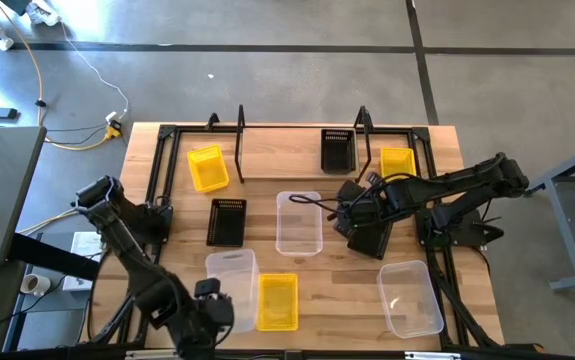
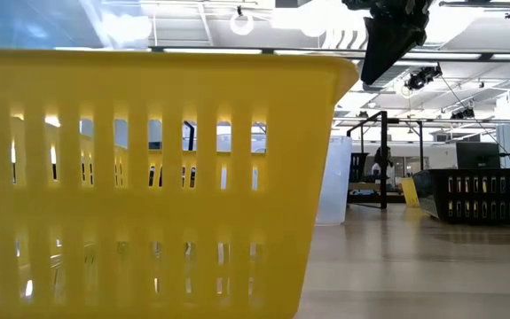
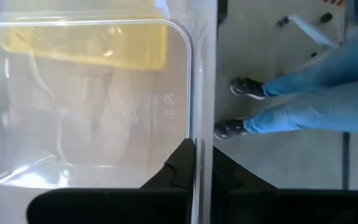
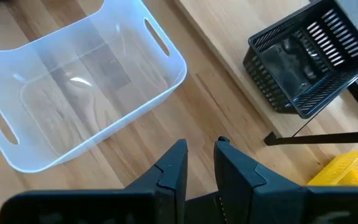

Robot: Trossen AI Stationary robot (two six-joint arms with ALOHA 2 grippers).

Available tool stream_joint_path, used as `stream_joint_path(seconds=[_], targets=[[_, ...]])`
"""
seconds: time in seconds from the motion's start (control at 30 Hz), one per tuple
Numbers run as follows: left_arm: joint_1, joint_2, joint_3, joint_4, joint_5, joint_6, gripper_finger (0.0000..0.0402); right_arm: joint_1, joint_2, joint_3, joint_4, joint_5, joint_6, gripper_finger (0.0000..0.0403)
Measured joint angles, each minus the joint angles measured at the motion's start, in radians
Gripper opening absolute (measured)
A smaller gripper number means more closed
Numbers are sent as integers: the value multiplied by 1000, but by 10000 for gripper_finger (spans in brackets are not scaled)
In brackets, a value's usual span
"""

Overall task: Stack baskets on shelf by color
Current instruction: Put the bottom left transparent bin on the shelf

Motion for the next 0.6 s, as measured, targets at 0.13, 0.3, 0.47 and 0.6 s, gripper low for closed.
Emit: stream_joint_path(seconds=[0.13,0.3,0.47,0.6], targets=[[48,0,54,-79,-39,66,0,0,-1,0,0,26,0,67],[138,0,103,-205,-63,183,0,-10,-8,13,-3,70,0,67],[247,0,115,-267,-100,391,0,-40,-16,66,-4,127,-2,67],[357,-1,115,-278,-102,582,0,-80,-19,111,-14,134,-26,67]])
